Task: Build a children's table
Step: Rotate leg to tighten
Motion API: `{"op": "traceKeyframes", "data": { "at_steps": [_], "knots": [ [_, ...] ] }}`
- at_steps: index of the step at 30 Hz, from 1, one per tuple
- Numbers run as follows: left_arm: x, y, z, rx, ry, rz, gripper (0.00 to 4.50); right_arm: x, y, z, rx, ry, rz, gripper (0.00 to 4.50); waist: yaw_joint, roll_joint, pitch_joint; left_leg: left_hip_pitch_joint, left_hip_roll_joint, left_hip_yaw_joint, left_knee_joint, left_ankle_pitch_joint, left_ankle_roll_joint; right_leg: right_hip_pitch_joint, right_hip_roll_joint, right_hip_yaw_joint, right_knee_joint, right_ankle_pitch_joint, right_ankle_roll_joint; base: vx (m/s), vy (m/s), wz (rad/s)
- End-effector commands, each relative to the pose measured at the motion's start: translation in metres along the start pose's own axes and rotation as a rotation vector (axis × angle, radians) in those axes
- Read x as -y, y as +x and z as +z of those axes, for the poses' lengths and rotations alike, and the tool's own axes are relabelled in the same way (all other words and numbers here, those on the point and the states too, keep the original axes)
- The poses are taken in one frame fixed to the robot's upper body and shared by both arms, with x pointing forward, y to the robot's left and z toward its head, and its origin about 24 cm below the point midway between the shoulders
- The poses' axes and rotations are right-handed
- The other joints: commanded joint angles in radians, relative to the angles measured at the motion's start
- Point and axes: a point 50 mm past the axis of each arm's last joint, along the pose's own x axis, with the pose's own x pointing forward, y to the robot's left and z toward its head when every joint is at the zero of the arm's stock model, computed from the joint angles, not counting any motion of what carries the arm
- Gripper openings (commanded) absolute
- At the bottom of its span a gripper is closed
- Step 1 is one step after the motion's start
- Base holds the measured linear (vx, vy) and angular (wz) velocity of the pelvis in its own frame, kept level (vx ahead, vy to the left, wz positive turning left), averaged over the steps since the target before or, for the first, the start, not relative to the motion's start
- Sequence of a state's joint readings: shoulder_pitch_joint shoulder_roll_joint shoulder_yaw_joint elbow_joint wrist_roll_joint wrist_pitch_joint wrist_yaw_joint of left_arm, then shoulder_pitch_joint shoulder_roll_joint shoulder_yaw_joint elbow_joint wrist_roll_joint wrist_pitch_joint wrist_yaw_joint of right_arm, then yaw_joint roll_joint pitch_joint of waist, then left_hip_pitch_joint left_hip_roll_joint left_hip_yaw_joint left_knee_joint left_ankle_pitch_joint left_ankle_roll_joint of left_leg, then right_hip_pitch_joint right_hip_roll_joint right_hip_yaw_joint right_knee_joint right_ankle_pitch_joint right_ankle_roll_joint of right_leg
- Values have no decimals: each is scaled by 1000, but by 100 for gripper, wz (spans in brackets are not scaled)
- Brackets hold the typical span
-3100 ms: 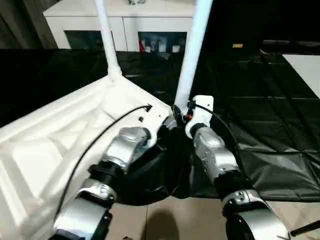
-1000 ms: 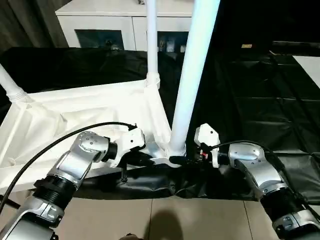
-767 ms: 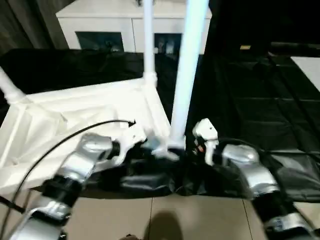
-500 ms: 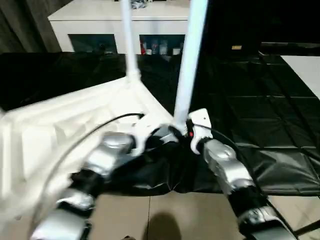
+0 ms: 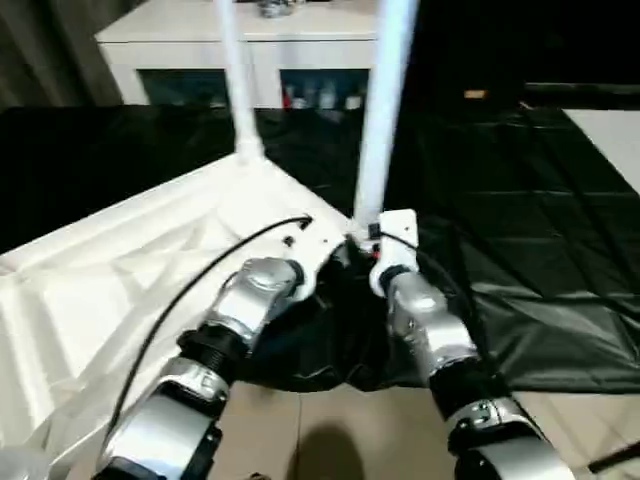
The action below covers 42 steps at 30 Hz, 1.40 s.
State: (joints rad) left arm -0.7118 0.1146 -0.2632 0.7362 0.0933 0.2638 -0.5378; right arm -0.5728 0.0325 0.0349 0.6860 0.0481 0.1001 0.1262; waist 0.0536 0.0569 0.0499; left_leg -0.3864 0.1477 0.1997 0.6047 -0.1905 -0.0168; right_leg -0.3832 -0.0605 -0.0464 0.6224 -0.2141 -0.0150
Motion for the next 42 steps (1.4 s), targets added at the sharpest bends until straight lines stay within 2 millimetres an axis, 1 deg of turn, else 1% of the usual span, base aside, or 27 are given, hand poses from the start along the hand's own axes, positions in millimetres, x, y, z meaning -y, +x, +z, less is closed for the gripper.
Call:
{"op": "traceKeyframes", "data": {
  "at_steps": [1, 3, 5, 6, 7, 8, 9, 11, 12, 13, 15, 17, 19, 20, 21, 22, 23, 26, 28, 31, 32, 33, 36, 38, 41, 42],
  "knots": [
    [-6, -6, -9, -19, 27, -4, 0, -1, -2, 14, 69, -33, 76, 391, 8, -11, -64, 17, 87, -49, -76, -178, 57, 40, -108, 53, -81, -104, -221, 0, 0, 0],
    [-7, -13, -14, -25, 42, -70, 0, 5, -10, 17, 79, -58, 202, 391, 9, -12, -64, 13, 87, -49, -73, -146, 84, 42, -109, 53, -77, -65, -225, 0, 0, 0],
    [-8, -20, -18, -31, 70, -134, 0, 12, -18, 18, 78, -98, 296, 391, 12, -13, -64, 12, 90, -50, -73, -137, 100, 44, -109, 52, -75, -57, -225, 0, 0, 0],
    [-8, -28, -21, -22, 109, -221, 0, 21, -29, 19, 78, -147, 393, 391, 14, -10, -65, 13, 92, -50, -70, -128, 106, 43, -109, 53, -73, -35, -230, 0, 0, 0],
    [-8, -28, -21, -22, 110, -223, 0, 21, -29, 19, 78, -148, 395, 391, 16, -10, -66, 14, 93, -51, -70, -123, 108, 42, -108, 52, -71, -24, -233, 0, 0, 0],
    [-7, -31, -22, -15, 126, -254, 0, 23, -32, 19, 77, -163, 423, 391, 12, -7, -67, 15, 94, -49, -71, -116, 110, 39, -105, 51, -67, 3, -248, 0, 0, 0],
    [-4, -40, -23, -6, 159, -349, 0, 30, -41, 19, 63, -211, 497, 391, 17, -7, -68, 16, 93, -48, -68, -113, 113, 42, -104, 49, -65, 21, -253, 0, 0, 0],
    [-2, -46, -25, 0, 184, -417, 0, 34, -47, 19, 51, -249, 549, 391, 18, -6, -68, 16, 95, -48, -70, -111, 117, 41, -102, 48, -63, 41, -261, 0, 0, 0],
    [-2, -46, -25, 0, 184, -417, 0, 34, -47, 19, 51, -249, 549, 391, 18, -6, -68, 16, 95, -48, -70, -111, 117, 41, -102, 48, -63, 41, -261, 0, 0, 0],
    [1, -56, -28, -26, 203, -513, 0, 38, -57, 17, 19, -296, 644, 391, 23, -2, -69, 22, 98, -46, -69, -126, 115, 38, -103, 47, -63, 39, -272, 0, 0, 0],
    [4, -65, -32, -55, 220, -599, 0, 41, -64, 17, -14, -295, 724, 391, 32, 0, -66, 20, 101, -45, -71, -132, 115, 37, -101, 47, -61, 32, -267, 0, 0, 0],
    [5, -70, -32, -64, 226, -648, 0, 42, -69, 18, -33, -305, 787, 391, 40, 1, -65, 24, 102, -44, -73, -150, 104, 33, -100, 47, -63, 7, -271, 0, 0, 0],
    [5, -73, -32, -72, 244, -668, 0, 39, -72, 19, -51, -332, 872, 391, 43, 0, -63, 27, 101, -42, -74, -172, 87, 30, -102, 49, -67, -26, -271, 0, 0, 0],
    [5, -73, -32, -72, 244, -668, 0, 39, -72, 19, -51, -332, 872, 391, 45, -2, -63, 27, 101, -42, -74, -179, 82, 31, -103, 49, -69, -39, -270, 0, 0, 0],
    [4, -73, -32, -72, 248, -668, 0, 38, -73, 18, -56, -346, 894, 391, 47, -1, -61, 29, 101, -42, -77, -196, 64, 29, -103, 51, -72, -77, -265, 0, 0, 0],
    [3, -72, -31, -72, 262, -658, 0, 36, -74, 17, -65, -370, 918, 391, 47, -1, -61, 29, 101, -42, -77, -196, 64, 29, -103, 51, -72, -77, -265, 0, 0, 0],
    [2, -72, -30, -74, 278, -651, 0, 35, -75, 17, -78, -395, 945, 391, 47, -6, -61, 28, 99, -43, -78, -199, 55, 32, -104, 51, -73, -90, -260, 0, 0, 0],
    [0, -71, -29, -76, 291, -639, 0, 32, -73, 14, -96, -444, 966, 391, 47, -9, -62, 24, 97, -44, -76, -181, 59, 33, -107, 52, -73, -91, -252, 0, 0, 0],
    [0, -71, -28, -76, 294, -639, 0, 31, -72, 12, -105, -464, 973, 391, 48, -8, -62, 24, 97, -44, -74, -173, 60, 33, -107, 52, -73, -93, -252, 0, 0, 0],
    [0, -71, -27, -77, 298, -640, 0, 29, -69, 12, -103, -471, 969, 391, 50, -7, -65, 23, 97, -45, -73, -151, 72, 33, -105, 50, -69, -71, -253, 0, 0, 0],
    [0, -71, -27, -77, 299, -639, 0, 29, -67, 13, -96, -464, 963, 391, 50, -5, -66, 23, 97, -45, -72, -147, 74, 32, -105, 50, -68, -60, -256, 0, 0, 0],
    [-1, -71, -27, -77, 301, -638, 0, 28, -66, 14, -90, -458, 960, 391, 50, -6, -67, 23, 97, -44, -71, -142, 78, 33, -103, 49, -67, -48, -259, 0, 0, 0],
    [-2, -71, -28, -79, 302, -636, 0, 27, -65, 15, -83, -449, 966, 358, 53, -7, -68, 22, 97, -44, -69, -129, 86, 34, -103, 48, -64, -23, -260, 0, 0, 0],
    [-2, -71, -28, -80, 301, -636, 0, 27, -65, 15, -85, -450, 971, 353, 53, -7, -68, 21, 97, -44, -69, -128, 88, 34, -104, 48, -63, -21, -261, 0, 0, 0],
    [-2, -72, -30, -86, 300, -635, 0, 28, -66, 12, -96, -461, 987, 316, 53, -7, -67, 23, 97, -44, -69, -144, 82, 34, -104, 48, -66, -48, -257, 0, 0, 0],
    [-3, -72, -30, -89, 299, -635, 0, 29, -67, 12, -99, -464, 992, 314, 53, -7, -67, 22, 97, -45, -70, -143, 81, 34, -103, 48, -66, -50, -256, 0, 0, 0]
  ]
}}
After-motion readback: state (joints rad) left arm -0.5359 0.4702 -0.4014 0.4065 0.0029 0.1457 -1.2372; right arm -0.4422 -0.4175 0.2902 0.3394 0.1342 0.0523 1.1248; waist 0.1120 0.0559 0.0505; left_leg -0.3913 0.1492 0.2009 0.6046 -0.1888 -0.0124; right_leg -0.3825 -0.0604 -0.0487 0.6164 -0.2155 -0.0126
